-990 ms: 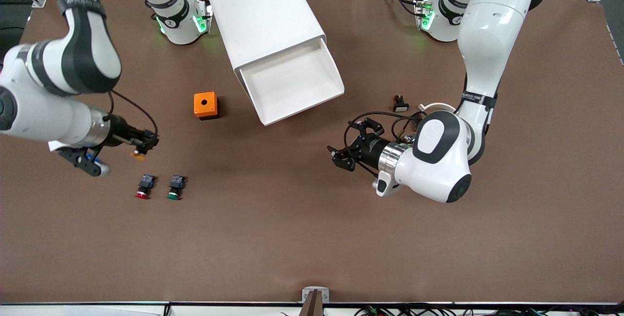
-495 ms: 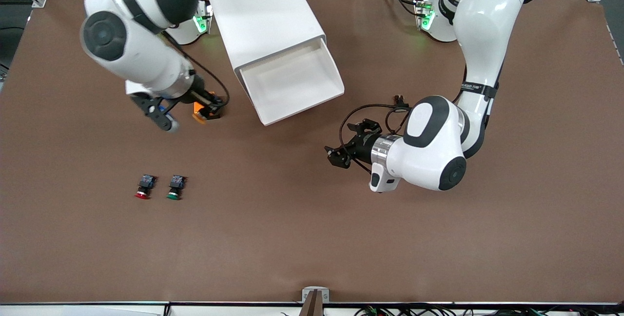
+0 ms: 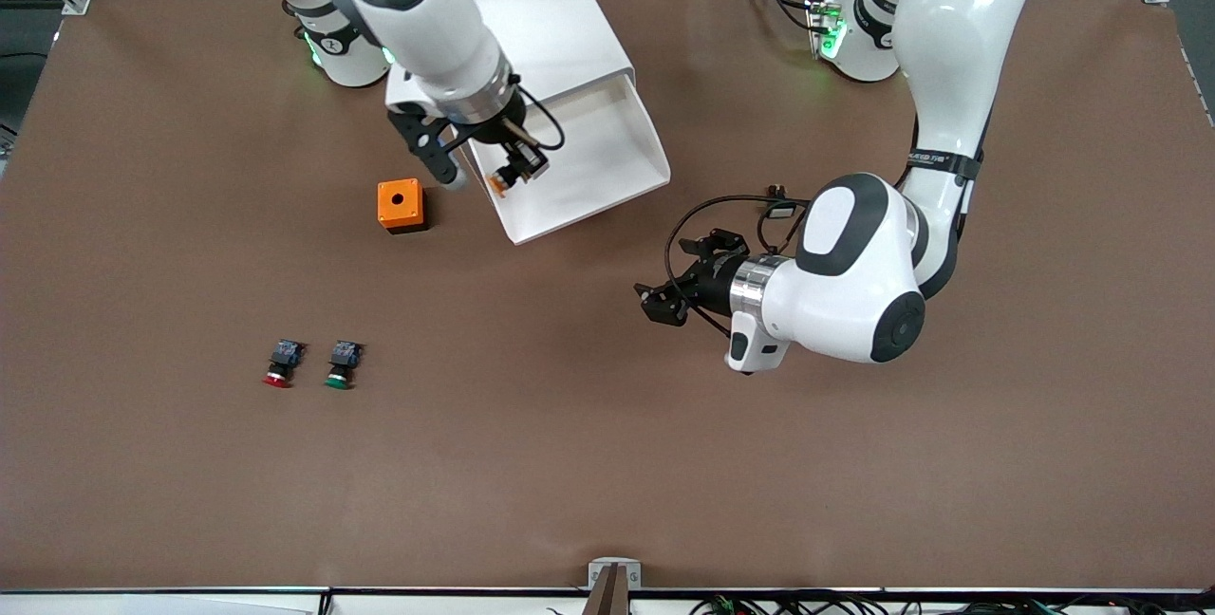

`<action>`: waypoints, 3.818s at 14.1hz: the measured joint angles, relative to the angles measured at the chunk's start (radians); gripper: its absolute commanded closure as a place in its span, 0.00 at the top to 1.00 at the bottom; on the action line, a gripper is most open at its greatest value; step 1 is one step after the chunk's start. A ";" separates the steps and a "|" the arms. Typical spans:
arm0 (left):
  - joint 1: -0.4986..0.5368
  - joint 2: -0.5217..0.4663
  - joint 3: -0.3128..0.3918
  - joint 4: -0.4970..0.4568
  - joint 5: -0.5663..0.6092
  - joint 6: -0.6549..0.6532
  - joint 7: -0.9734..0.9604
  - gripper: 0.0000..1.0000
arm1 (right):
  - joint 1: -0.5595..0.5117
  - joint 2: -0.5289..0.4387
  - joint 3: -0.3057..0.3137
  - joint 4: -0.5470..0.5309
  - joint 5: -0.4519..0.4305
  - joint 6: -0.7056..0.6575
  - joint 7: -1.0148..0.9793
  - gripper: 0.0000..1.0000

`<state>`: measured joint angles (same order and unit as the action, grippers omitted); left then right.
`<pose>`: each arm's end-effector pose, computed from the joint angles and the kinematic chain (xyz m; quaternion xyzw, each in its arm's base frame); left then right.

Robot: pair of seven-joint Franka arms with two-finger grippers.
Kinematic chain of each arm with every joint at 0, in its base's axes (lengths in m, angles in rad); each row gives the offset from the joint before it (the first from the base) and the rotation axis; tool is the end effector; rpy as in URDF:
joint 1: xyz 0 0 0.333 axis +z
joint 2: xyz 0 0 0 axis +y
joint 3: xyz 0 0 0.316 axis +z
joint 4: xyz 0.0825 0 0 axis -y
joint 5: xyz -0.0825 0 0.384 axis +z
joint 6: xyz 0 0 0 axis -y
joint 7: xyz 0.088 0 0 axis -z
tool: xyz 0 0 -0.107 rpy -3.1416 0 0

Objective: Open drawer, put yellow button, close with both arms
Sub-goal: 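Carry the yellow button into the open drawer and release it, then withdraw the right gripper while the left gripper pushes the drawer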

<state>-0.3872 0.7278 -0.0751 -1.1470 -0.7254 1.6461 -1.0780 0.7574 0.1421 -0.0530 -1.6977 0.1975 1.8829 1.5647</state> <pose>0.6336 -0.3717 0.3820 0.8540 0.3478 -0.3341 0.1949 0.4553 0.4084 0.5099 -0.8930 0.4404 0.0731 0.0579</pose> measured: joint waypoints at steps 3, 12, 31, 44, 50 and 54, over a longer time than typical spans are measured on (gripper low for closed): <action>0.000 0.000 0.000 -0.001 0.000 0.000 0.024 0.99 | 0.044 0.020 -0.001 -0.006 0.000 0.026 0.071 0.00; -0.043 -0.032 -0.001 0.000 0.124 0.011 0.072 0.99 | 0.109 0.075 -0.003 -0.080 -0.028 0.113 0.171 0.00; -0.203 -0.078 -0.012 -0.131 0.613 0.222 -0.035 0.99 | 0.052 0.090 -0.034 0.056 -0.047 -0.037 -0.157 1.00; -0.276 -0.129 -0.093 -0.218 0.648 0.284 -0.116 0.99 | -0.645 -0.003 -0.052 0.194 -0.157 -0.464 -1.518 1.00; -0.318 -0.129 -0.093 -0.220 0.648 0.282 -0.190 0.99 | -0.699 -0.003 -0.048 0.228 -0.234 -0.473 -1.630 1.00; -0.366 -0.129 -0.095 -0.225 0.648 0.250 -0.261 0.99 | -0.748 0.010 -0.046 0.227 -0.241 -0.474 -1.637 1.00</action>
<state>-0.7529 0.5987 -0.1703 -1.3717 -0.0778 1.8961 -1.3389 0.0094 0.1524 -0.0993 -1.4704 -0.0439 1.4088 -0.0719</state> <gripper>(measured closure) 0.004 0.000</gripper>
